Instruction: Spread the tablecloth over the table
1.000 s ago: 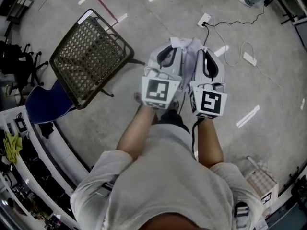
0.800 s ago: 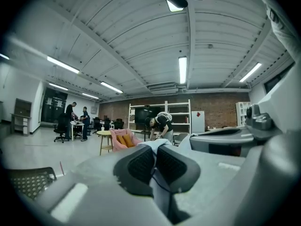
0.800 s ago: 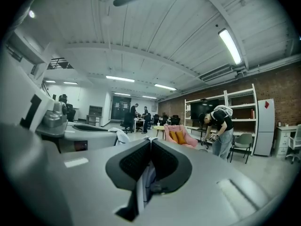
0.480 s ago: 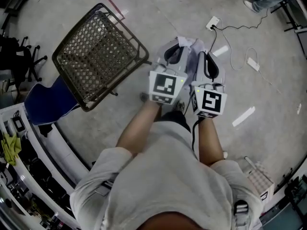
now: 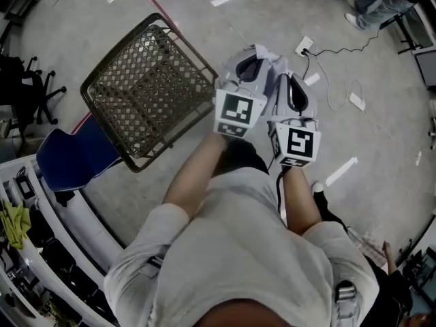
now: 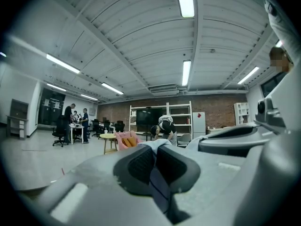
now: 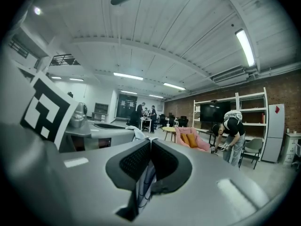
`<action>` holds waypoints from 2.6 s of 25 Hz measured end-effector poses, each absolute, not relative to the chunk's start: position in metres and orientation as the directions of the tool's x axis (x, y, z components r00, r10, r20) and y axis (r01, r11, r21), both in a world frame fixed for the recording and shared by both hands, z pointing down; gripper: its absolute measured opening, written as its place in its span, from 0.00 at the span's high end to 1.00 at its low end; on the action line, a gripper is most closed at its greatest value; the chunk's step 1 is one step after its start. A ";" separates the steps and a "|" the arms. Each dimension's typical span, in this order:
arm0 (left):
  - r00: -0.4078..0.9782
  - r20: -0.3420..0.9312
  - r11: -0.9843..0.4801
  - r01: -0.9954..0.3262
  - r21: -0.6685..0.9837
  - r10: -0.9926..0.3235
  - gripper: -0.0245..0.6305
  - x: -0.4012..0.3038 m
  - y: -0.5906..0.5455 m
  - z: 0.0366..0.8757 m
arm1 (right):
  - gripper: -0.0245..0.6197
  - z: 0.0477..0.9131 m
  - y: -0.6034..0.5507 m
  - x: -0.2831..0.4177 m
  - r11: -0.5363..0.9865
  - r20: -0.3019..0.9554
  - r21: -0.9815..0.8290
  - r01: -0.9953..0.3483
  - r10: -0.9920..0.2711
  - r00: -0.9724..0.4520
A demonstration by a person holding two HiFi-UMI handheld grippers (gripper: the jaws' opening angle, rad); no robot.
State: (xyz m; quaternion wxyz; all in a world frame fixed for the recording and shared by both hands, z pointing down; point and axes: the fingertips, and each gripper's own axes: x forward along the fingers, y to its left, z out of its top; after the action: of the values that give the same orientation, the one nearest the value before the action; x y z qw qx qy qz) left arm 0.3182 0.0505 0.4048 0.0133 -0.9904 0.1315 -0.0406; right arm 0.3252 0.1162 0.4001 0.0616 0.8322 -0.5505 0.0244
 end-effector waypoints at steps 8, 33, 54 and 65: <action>0.950 0.110 -0.957 -0.288 -0.041 -0.291 0.92 0.301 -0.015 0.418 | 0.95 0.412 0.051 0.309 -0.343 0.136 0.056 -0.938 -0.928 0.347; 0.862 0.268 -0.894 -0.448 0.009 -0.430 0.92 0.335 -0.262 0.485 | 0.95 0.482 -0.188 0.356 -0.201 0.264 -0.072 -0.977 -0.949 0.175; 0.755 0.313 -0.786 -0.617 0.040 -0.576 0.92 0.270 -0.417 0.500 | 0.95 0.490 -0.318 0.320 -0.061 0.268 -0.111 -0.992 -0.963 0.029; 0.704 0.306 -0.725 -0.686 0.063 -0.640 0.92 0.236 -0.480 0.500 | 0.95 0.492 -0.358 0.296 -0.009 0.271 -0.109 -0.994 -0.962 -0.021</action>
State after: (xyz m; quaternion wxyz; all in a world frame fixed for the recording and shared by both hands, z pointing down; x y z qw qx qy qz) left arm 0.2364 -0.4802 0.4997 -0.0864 -0.9191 0.3608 -0.1327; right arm 0.2964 -0.3584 0.4921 0.0583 0.6974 -0.7014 0.1353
